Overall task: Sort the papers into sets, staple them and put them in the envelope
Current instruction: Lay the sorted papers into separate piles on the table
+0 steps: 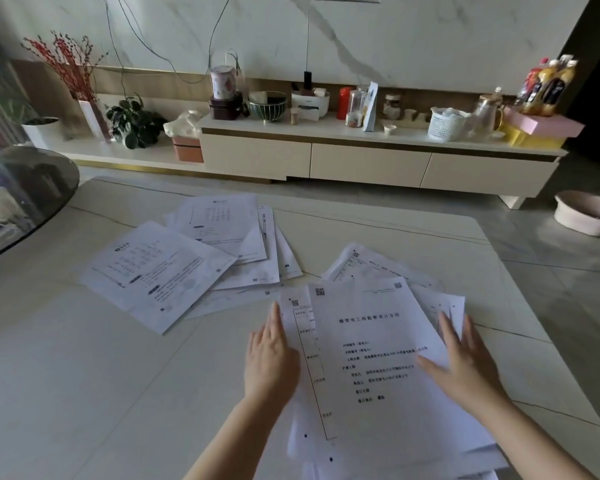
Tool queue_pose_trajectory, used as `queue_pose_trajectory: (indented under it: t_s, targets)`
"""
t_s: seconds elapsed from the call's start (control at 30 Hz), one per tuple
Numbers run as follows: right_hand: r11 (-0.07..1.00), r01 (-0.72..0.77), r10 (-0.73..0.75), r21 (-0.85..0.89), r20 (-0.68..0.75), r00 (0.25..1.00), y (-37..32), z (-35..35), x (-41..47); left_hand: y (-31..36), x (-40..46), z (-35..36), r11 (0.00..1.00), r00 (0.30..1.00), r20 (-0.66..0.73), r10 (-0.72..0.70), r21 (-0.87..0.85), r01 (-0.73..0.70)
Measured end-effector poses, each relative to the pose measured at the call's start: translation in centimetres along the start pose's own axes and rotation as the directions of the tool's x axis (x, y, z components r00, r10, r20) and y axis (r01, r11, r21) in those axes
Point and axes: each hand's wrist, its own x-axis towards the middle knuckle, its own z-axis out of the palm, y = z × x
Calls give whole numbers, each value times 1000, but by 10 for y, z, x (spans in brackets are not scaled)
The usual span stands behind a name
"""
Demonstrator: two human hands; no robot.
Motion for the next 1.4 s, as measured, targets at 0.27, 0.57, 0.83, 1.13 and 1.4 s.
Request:
queue_pose_trajectory:
  t_s: [0.27,0.57,0.83,1.13,1.4]
  targets:
    - [980,-3,25,-200,110,994,-5,31,-38,-31,2,-17,949,989,41,144,276,-150]
    - [973,-120,144,-197,113,983,-22,14,-44,-28,-9,-11,936,987,156,42,340,-94]
    - [988,-76,106,-134,227,968,-17,1,-33,8,17,-16,976,975,-45,-217,-11,216]
    - [999,-47,40,25,230,972,-31,-3,-36,18,0,-15,543,824,198,-530,-667,510]
    - [995,-101,99,-2,225,969,-35,3,-38,9,-29,-18,285,767,327,-552,-790,543]
